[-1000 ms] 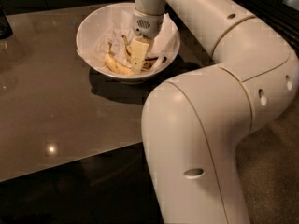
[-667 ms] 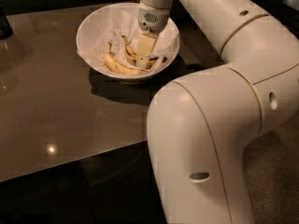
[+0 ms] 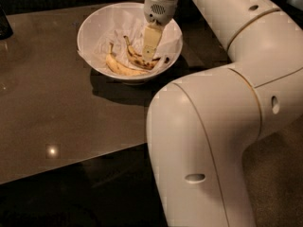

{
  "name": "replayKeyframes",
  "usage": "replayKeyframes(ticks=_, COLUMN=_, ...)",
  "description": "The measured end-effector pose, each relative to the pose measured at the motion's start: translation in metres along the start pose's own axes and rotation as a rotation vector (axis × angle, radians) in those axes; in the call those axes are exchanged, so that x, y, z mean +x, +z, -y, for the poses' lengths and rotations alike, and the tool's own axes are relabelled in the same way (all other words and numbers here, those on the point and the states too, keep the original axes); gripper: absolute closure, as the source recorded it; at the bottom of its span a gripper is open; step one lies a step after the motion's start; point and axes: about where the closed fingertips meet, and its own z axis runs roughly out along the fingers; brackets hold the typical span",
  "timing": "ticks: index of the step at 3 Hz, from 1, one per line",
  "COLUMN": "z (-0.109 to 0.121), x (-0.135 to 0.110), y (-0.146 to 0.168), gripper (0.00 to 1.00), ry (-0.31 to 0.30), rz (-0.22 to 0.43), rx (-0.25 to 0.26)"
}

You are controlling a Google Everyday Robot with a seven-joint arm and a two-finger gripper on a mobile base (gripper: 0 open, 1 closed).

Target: Pick banana from white bowl

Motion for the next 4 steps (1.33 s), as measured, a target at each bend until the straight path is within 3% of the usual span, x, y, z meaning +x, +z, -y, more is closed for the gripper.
replayKeyframes(ticks=2, z=0.016, x=-0.001, y=-0.003, gripper=0.35, ry=0.006, rz=-0.005, rx=0.033)
replayKeyframes(ticks=4, z=0.015, x=-0.012, y=0.008, gripper=0.34, ry=-0.011, rz=-0.022, rx=0.015)
